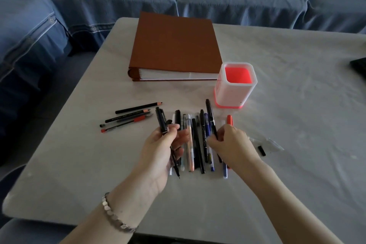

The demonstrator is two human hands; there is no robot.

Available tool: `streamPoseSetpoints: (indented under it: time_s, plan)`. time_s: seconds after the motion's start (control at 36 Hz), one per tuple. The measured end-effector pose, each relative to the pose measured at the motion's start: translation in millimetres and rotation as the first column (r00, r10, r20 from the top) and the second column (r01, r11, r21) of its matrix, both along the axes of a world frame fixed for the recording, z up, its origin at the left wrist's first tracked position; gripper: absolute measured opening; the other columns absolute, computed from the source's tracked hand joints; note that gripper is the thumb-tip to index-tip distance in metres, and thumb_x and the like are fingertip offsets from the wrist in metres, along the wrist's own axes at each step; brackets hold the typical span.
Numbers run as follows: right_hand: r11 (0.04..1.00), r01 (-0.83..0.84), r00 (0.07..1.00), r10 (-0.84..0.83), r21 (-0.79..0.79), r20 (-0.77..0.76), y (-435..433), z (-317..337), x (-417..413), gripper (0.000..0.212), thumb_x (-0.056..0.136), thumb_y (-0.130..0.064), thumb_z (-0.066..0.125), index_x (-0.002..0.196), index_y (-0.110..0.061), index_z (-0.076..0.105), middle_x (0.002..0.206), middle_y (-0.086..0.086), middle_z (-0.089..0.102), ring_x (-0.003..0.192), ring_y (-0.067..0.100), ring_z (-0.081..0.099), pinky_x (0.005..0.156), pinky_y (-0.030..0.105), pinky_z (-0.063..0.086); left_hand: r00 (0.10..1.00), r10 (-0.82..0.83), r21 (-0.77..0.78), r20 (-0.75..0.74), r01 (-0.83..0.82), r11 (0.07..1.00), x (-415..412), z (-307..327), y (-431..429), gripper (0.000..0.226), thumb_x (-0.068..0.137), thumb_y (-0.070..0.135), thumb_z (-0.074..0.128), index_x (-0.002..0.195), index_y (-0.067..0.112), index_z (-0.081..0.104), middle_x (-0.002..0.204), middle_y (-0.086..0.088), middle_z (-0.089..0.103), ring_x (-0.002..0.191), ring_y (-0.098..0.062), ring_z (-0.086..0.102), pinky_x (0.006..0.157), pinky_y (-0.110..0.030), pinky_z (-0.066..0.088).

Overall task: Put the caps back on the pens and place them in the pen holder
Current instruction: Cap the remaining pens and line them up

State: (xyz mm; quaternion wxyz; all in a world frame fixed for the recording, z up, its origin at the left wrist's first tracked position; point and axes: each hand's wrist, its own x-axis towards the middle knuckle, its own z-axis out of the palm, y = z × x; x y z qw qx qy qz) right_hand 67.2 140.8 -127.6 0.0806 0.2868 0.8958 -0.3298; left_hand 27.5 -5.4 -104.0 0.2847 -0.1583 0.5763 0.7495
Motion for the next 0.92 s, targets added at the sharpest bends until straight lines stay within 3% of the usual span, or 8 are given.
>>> streamPoseSetpoints:
  time_s: [0.11,0.22,0.31,0.42,0.67,0.72,0.83,0.92]
  plan:
    - [0.965,-0.140,0.983,0.110,-0.221,-0.145,-8.0,21.2,21.2,0.014,0.091,-0.025,0.042,0.087,-0.018,0.054,0.066,-0.003,0.065,0.057,0.012,0.054,0.055,0.023,0.043,0.999,-0.053,-0.030,0.000,0.053,0.998,5.9,-0.5,15.8,0.005,0.087,0.014,0.059,0.087,0.010,0.062,0.065,-0.003,0.054,0.037,-0.004,0.041,0.034,-0.012,0.029]
    - [0.962,-0.208,0.945,0.150,-0.178,-0.292,-13.7,31.4,31.0,0.012,0.094,-0.027,0.042,0.087,-0.029,0.052,0.056,-0.009,0.051,0.052,0.004,0.045,0.051,0.015,0.036,0.993,-0.116,-0.006,0.028,0.116,0.993,11.2,0.9,27.3,0.021,0.083,0.023,0.063,0.089,0.004,0.068,0.043,0.009,0.038,0.031,-0.003,0.033,0.037,-0.015,0.027]
    - [0.953,-0.230,0.929,0.154,-0.196,-0.338,-12.7,38.3,34.7,0.016,0.094,-0.024,0.044,0.087,-0.031,0.056,0.054,-0.013,0.053,0.051,0.003,0.044,0.051,0.011,0.036,0.993,-0.116,0.047,0.031,0.115,0.992,12.7,5.0,28.1,0.025,0.086,0.021,0.059,0.068,0.013,0.072,0.059,-0.001,0.047,0.033,-0.004,0.034,0.036,-0.017,0.027]
    - [0.960,-0.211,0.945,0.151,-0.185,-0.292,-6.2,41.5,41.8,0.028,0.092,-0.025,0.047,0.069,-0.012,0.057,0.060,0.004,0.050,0.051,0.007,0.038,0.052,0.018,0.034,0.999,-0.051,0.121,0.014,0.049,0.991,10.1,10.6,25.2,0.043,0.091,0.022,0.051,0.054,0.024,0.073,0.087,-0.011,0.056,0.036,-0.002,0.034,0.034,-0.015,0.019]
    - [0.961,-0.127,0.874,0.226,0.247,-0.430,-21.1,40.0,46.1,0.029,0.090,-0.025,0.044,0.067,-0.013,0.057,0.056,-0.007,0.041,0.053,0.021,0.044,0.050,0.034,0.043,0.964,0.193,0.289,0.183,-0.240,0.927,10.8,24.0,35.5,0.020,0.093,0.009,0.047,0.074,0.009,0.054,0.063,-0.003,0.064,0.035,-0.001,0.043,0.031,-0.010,0.029]
    - [0.937,-0.094,0.855,0.248,0.335,-0.455,-21.9,41.2,46.0,0.032,0.087,-0.028,0.039,0.065,-0.013,0.056,0.057,-0.008,0.039,0.049,0.019,0.039,0.044,0.029,0.042,0.960,0.194,0.305,0.201,-0.250,0.919,10.3,23.9,36.4,0.021,0.094,0.010,0.046,0.074,0.010,0.053,0.063,-0.003,0.062,0.032,-0.001,0.040,0.030,-0.010,0.029]
    - [0.890,-0.095,0.854,0.303,0.446,-0.423,-20.5,43.5,47.3,0.021,0.083,-0.019,0.049,0.065,-0.013,0.058,0.055,-0.004,0.046,0.047,0.018,0.036,0.040,0.024,0.037,0.960,0.223,0.235,0.167,-0.258,0.937,6.6,21.0,36.9,0.022,0.094,0.010,0.045,0.073,0.009,0.052,0.050,0.003,0.058,0.029,0.000,0.037,0.029,-0.010,0.027]
    - [0.888,-0.088,0.891,0.272,0.451,-0.363,-6.6,44.5,63.3,0.014,0.079,-0.017,0.054,0.069,-0.014,0.063,0.060,-0.003,0.059,0.050,0.021,0.053,0.046,0.028,0.040,0.905,0.417,0.166,0.080,-0.424,0.890,-31.0,17.3,11.6,0.020,0.096,0.013,0.041,0.076,0.010,0.046,0.040,0.004,0.055,0.027,0.000,0.040,0.030,-0.009,0.029]
